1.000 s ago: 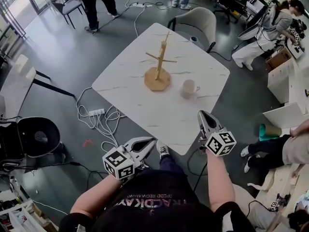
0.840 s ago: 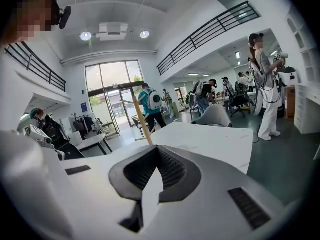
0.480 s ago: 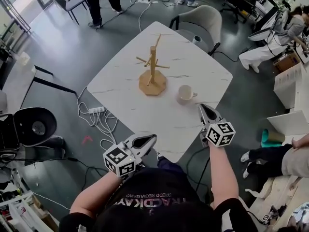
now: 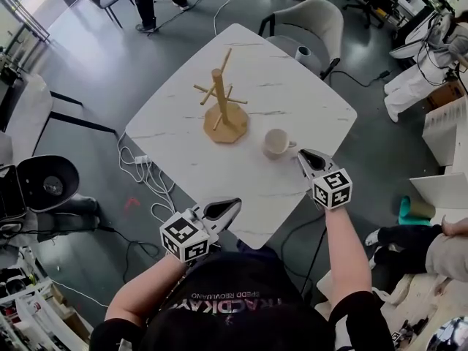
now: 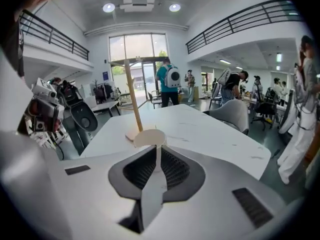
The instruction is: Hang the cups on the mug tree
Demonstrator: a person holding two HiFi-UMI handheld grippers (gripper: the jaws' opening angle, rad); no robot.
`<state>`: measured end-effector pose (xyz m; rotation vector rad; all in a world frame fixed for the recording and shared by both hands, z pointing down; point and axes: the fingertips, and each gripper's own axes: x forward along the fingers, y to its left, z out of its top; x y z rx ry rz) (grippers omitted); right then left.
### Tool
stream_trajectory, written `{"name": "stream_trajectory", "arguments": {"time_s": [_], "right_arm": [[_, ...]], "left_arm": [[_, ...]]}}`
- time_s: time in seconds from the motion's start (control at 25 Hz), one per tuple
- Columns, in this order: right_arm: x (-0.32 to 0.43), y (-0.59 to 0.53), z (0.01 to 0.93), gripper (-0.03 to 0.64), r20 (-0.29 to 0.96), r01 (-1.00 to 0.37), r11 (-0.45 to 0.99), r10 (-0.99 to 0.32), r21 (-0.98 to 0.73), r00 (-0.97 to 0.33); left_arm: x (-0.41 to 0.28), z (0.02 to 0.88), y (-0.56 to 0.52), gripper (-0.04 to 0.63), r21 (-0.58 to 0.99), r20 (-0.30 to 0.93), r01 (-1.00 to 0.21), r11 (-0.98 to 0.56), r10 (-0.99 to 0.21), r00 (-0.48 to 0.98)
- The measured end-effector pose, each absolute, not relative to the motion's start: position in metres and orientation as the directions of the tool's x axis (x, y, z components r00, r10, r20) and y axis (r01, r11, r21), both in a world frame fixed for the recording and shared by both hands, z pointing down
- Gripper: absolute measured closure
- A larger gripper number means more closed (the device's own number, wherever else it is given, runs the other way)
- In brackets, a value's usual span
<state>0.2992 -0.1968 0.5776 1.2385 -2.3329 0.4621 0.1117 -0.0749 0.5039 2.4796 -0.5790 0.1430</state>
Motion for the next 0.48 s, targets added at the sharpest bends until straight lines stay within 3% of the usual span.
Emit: {"name": "stream_trajectory", "arguments": {"time_s": [0.08,0.2,0.48], "right_arm": [[0.301,-0.203,0.587,0.601,0.574,-0.808,0.589,-0.652,-0.03,-0.496],[0.301,-0.212,0.598,0.524,0.614,-0.752,0.659,-0.599,0.015,-0.514],[0.294,-0.225,0.622,0.515,0.72,-0.57,0.818,-0.442,0.078,-0.536]], "left_arm": [[0.118,0.507,-0.079,0.598,0.516,0.236,-0.44,-0.735,-0.372,0.898],[0.126,0.512,-0.084,0.598,0.513,0.248,-0.445,-0.734,-0.37,0.895],[0.135,0.524,-0.087,0.598,0.501,0.285,-0.462,-0.732,-0.364,0.887]]}}
